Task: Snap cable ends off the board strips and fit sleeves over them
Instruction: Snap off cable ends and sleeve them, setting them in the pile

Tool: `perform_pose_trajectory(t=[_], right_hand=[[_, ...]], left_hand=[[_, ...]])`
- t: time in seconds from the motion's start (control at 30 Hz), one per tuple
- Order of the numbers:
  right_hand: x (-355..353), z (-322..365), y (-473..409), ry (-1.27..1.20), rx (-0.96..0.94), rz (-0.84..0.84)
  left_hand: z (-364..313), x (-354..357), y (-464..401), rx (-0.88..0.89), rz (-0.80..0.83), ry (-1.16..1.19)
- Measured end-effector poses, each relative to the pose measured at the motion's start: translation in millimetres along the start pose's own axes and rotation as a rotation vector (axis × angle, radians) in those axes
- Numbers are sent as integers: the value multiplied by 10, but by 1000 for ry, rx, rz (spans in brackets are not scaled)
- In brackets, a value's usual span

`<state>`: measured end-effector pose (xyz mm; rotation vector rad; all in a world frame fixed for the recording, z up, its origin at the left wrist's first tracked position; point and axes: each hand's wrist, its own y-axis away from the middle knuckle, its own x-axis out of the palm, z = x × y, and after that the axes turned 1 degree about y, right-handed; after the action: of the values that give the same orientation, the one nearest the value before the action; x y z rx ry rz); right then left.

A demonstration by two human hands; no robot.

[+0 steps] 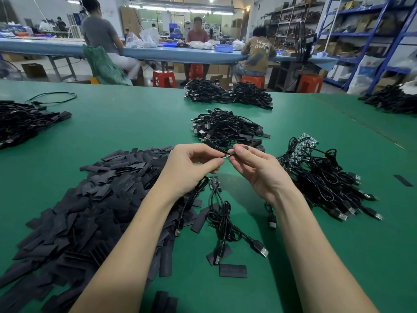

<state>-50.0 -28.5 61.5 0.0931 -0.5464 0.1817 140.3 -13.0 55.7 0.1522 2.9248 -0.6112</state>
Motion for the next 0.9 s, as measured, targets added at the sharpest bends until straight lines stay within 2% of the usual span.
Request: perform_pose_trajectory(t=[0.27,0.43,0.6,0.9], right_hand=[[24,1,-1,42,11,14],[73,-13,-4,117,-9,86],[86,-34,-11,88,-4,90],[92,-34,22,145,25,122]], left_hand=[[-26,-27,14,-21,0,-8],[-41,-63,14,-32,5,2],[-81,-65,1,-28,20,46],[-111,-24,13,-192,-5,249]])
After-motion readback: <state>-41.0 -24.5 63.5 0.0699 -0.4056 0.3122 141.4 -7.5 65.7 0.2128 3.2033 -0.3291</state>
